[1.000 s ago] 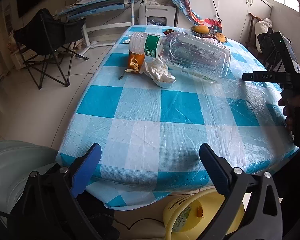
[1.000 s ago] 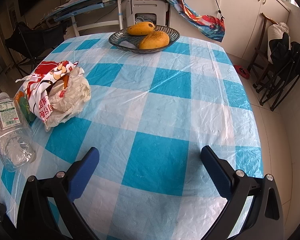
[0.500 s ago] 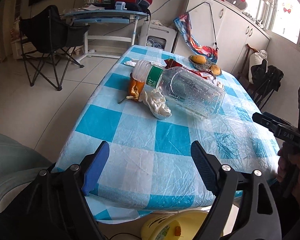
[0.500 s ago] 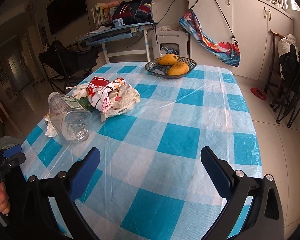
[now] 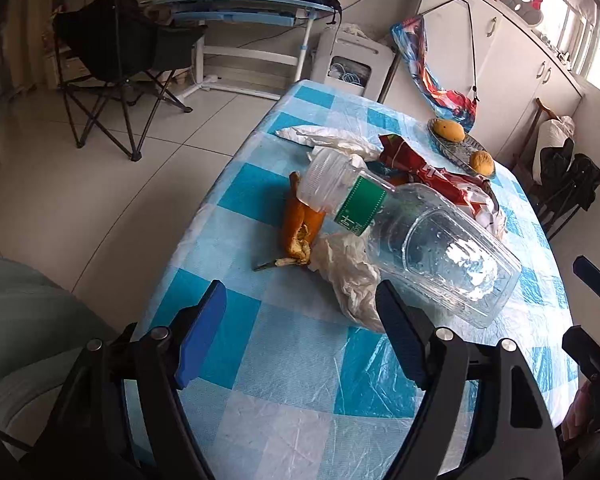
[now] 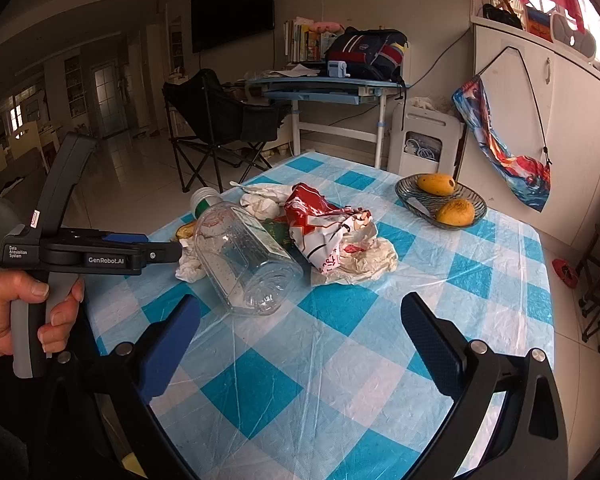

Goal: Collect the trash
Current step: 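Grasp the clear plastic water bottle with the right gripper and lift it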

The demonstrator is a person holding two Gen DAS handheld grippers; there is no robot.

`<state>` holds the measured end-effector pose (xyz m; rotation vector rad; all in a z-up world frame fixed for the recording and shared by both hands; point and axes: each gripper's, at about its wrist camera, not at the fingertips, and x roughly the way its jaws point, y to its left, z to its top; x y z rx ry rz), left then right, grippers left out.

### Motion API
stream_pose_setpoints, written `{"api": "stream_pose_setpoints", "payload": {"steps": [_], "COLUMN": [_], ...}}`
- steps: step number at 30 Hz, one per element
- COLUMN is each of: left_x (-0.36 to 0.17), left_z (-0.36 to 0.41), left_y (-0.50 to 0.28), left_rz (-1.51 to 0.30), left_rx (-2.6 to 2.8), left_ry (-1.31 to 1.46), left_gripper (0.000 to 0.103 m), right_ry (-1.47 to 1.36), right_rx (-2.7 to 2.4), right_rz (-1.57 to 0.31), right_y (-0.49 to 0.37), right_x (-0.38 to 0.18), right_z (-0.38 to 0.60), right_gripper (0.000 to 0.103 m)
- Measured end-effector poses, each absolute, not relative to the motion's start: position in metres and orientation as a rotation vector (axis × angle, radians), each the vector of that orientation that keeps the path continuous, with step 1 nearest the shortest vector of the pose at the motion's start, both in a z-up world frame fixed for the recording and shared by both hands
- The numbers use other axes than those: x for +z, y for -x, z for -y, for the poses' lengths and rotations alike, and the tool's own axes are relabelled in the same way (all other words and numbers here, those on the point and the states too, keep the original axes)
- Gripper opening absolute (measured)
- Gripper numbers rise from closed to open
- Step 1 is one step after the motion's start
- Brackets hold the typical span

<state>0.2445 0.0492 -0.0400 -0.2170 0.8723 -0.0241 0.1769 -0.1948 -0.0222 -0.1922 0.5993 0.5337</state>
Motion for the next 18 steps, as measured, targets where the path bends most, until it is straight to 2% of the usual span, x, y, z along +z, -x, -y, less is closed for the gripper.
{"api": "stream_pose_setpoints", "payload": {"steps": [2, 3, 7, 10, 12, 18], "left_x": [-0.043, -0.043, -0.037, -0.037, -0.039, -0.043], "left_z": [-0.061, -0.065, -0.076, -0.080, -0.080, -0.073], "left_y": [-0.243, -0.242, -0.238, -0.236, -0.236, -0.233], "left_rz": [-0.865, -0.854, -0.801, -0.792, -0.798, -0.817], "left_rx": [-0.009, -0.006, 0.013, 0.023, 0.022, -0.014], "left_ry": [0.265, 0.288, 0.319, 0.337, 0.335, 0.322], "left_gripper": [0.074, 0.074, 0.074, 0.074, 0.074, 0.074], "right_ry": [0.228, 0.242, 0.349, 0.468, 0.532, 0.549], "right_rx": [0.610, 0.654, 0.756, 0.733, 0.702, 0.651], "right_rz": [-0.618, -0.630, -0.715, -0.752, -0.766, -0.780], "right_y": [-0.188, -0.195, -0.218, -0.231, -0.236, -0.225], "right_x": [-0.019, -0.018, -0.029, -0.046, -0.054, -0.054], "right_z": [0.179, 0.169, 0.126, 0.102, 0.095, 0.104], "right_gripper": [0.089, 0.083, 0.076, 0.074, 0.067, 0.066]}}
